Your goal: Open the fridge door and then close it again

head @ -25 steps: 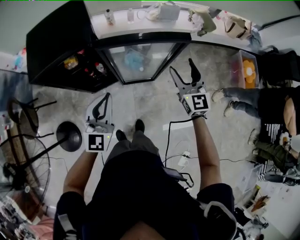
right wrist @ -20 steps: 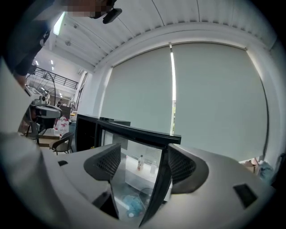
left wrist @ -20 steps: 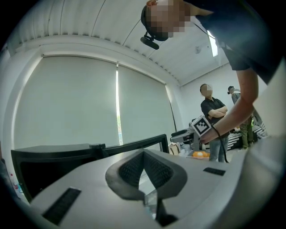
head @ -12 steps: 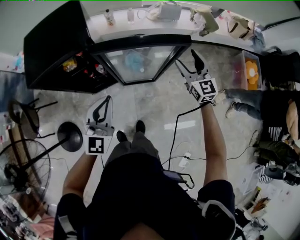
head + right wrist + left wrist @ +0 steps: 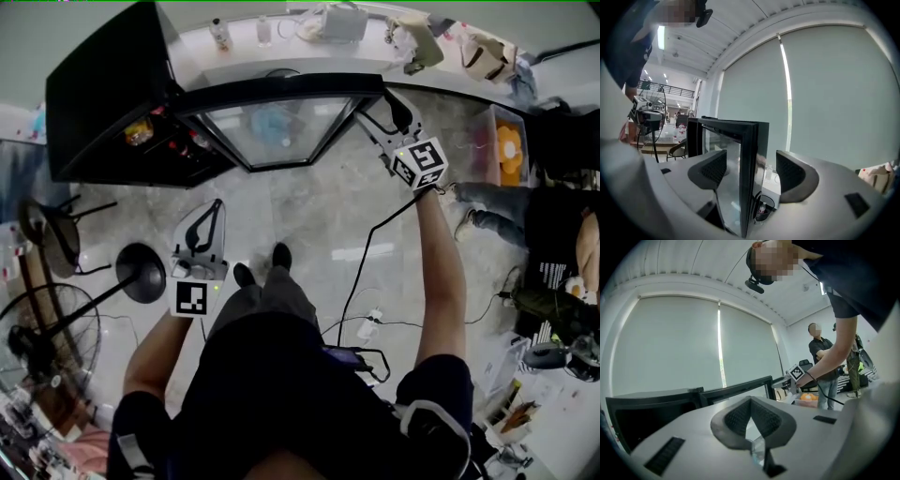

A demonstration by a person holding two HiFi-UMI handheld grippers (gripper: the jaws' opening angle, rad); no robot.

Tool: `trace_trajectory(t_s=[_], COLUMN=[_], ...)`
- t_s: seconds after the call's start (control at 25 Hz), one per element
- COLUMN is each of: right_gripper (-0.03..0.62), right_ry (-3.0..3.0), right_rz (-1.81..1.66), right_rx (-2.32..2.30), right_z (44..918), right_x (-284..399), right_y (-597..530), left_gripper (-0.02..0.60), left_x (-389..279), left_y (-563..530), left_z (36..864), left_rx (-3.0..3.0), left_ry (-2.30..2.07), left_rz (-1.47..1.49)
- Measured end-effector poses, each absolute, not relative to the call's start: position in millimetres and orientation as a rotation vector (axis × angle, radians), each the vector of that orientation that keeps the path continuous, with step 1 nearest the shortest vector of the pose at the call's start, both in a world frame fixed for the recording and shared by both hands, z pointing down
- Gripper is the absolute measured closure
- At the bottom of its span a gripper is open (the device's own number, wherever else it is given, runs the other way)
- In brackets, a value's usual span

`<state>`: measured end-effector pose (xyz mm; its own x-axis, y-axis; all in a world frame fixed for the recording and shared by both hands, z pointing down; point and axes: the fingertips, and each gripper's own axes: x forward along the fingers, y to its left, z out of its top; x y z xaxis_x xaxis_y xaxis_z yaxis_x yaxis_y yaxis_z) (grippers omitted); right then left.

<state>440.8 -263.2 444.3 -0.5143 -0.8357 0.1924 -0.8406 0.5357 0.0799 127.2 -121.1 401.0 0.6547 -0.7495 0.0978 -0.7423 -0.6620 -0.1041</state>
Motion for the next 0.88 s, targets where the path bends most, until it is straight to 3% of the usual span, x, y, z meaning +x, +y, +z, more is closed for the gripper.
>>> trace_trajectory(t_s=[0.36, 0.88], right_gripper=[0.263, 0.339], right_ry=[-2.671, -2.714], right_rz=[0.114, 0.106], right_rx=[1.313, 1.163], right_z=[454.6, 456.9], right_x=[440.0, 422.1], right_y=[-284.5, -295.3], left_gripper=[0.560, 0.560], left_x=[135.5, 126.6], left_y=[-123.0, -127.7], left_z=[407.0, 416.3], left_rx=[-2.797, -2.777], left_ry=[1.271, 1.310], left_rz=[-0.248, -0.292])
